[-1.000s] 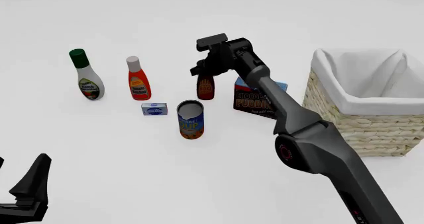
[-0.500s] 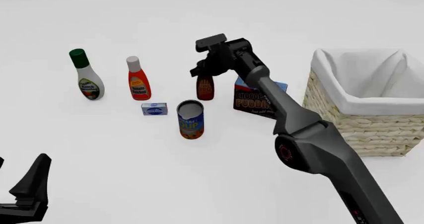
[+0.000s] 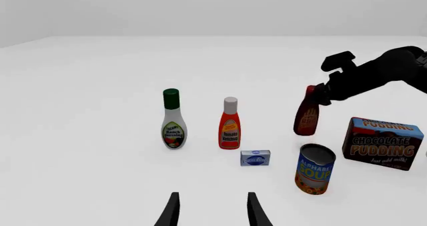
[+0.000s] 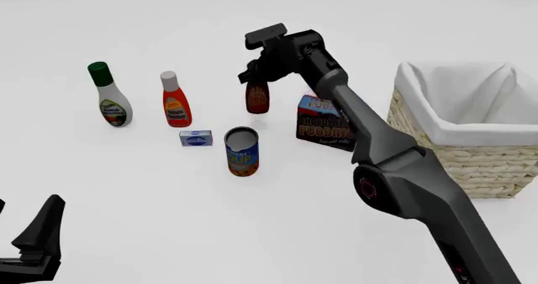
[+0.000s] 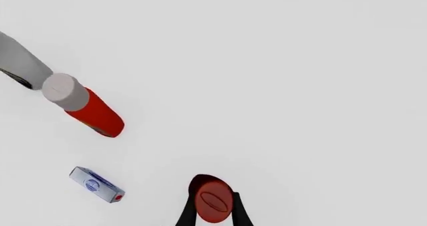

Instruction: Pick the bbq sauce and place it in the basket.

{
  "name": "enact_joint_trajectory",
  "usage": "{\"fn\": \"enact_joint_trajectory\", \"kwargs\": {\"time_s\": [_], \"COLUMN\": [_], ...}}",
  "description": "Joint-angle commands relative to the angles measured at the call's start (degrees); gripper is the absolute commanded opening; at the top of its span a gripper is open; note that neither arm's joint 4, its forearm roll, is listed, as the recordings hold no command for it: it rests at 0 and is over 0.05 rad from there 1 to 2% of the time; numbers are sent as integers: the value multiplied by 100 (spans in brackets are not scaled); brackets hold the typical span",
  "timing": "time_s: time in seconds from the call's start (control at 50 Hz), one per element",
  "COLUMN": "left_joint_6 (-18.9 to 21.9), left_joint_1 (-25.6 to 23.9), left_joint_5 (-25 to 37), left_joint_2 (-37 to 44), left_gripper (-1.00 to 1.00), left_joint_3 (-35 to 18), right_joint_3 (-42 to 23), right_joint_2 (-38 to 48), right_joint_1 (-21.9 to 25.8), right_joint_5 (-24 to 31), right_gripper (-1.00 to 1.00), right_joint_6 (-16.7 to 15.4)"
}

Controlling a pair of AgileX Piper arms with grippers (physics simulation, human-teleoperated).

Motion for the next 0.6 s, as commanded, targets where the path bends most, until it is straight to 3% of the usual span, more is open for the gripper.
{"fn": "enact_joint_trajectory", "kwargs": {"time_s": [0.02, 0.6], "left_joint_6": [0, 0], "left_joint_1": [1, 0], "left_joint_5": [0, 0], "left_joint_2": [0, 0], "left_gripper": [100, 100], "left_joint_3": [0, 0], "right_joint_3": [-43, -33], "right_joint_2": [-392, -1341], "right_joint_1": [42, -41], "right_joint_5": [79, 392], "right_gripper": [-100, -100], "right_joint_6": [-78, -281]}}
